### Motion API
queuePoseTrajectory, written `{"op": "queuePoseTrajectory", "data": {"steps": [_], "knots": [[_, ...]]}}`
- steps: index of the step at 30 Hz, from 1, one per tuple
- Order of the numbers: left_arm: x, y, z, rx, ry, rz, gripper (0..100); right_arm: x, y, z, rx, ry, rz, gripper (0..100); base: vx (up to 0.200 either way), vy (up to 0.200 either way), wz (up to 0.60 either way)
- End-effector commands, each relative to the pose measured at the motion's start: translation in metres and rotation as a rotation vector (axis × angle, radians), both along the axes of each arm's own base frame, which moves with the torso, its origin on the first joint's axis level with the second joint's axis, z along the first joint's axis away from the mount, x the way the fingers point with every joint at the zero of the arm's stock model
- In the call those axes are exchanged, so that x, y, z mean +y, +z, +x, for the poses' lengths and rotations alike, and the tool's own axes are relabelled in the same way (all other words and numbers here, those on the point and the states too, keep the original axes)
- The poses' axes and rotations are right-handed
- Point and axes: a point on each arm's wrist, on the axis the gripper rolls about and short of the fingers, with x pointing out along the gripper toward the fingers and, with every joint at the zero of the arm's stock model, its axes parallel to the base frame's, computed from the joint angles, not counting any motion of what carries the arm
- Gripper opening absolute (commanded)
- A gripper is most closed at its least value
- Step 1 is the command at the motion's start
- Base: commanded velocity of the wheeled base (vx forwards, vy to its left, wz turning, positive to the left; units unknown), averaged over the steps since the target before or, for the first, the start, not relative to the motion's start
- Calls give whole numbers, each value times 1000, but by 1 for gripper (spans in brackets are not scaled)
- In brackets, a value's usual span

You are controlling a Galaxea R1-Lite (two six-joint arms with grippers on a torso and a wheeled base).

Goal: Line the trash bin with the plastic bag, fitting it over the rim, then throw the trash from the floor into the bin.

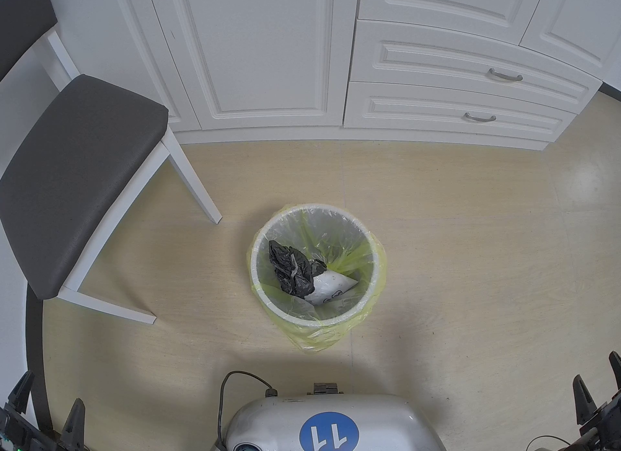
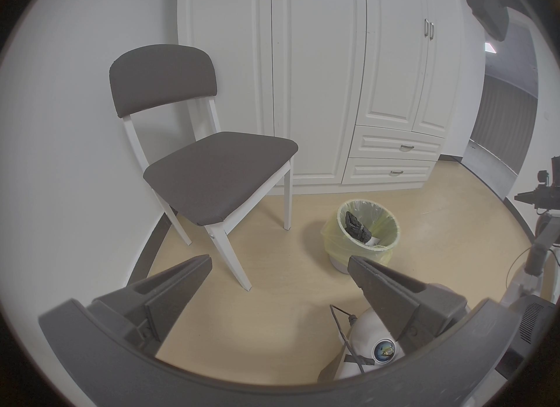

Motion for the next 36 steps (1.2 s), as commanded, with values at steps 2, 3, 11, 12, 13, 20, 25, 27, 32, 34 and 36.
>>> {"op": "queuePoseTrajectory", "data": {"steps": [2, 3, 11, 12, 13, 20, 25, 27, 32, 34, 36], "knots": [[0, -3, 0, -6, 1, -4, 100, 0, -4, 0, -2, 0, 15, 100, 0, 0, 0], [0, -3, 0, -6, 1, -4, 100, 0, -4, 0, -2, -5, 15, 100, 0, 0, 0], [0, -3, 0, -20, 8, -11, 100, 0, -4, 0, -2, -6, 6, 100, 0, 0, 0], [0, -3, 0, -20, 9, -13, 100, 0, -4, 0, -2, -6, 9, 100, 0, 0, 0], [0, -3, 0, -20, 11, -14, 100, 0, -4, 0, -2, -6, 13, 100, 0, 0, 0], [0, -3, 0, -20, 11, -11, 100, 0, -4, 0, -4, -9, 18, 100, 0, 0, 0], [0, -3, 0, -19, 22, -43, 100, 0, -4, 0, -2, -16, 10, 100, 0, 0, 0], [0, -3, 0, -18, 22, -29, 100, 0, -4, 0, -2, -14, 9, 100, 0, 0, 0], [0, -3, 0, -18, 22, -31, 100, 0, -4, 0, -2, -14, 9, 100, 0, 0, 0], [0, -3, 0, -18, 22, -31, 100, 0, -4, 0, -2, -14, 6, 100, 0, 0, 0], [0, -3, 0, -18, 22, -31, 100, 0, -4, 0, -2, -14, 6, 100, 0, 0, 0]]}}
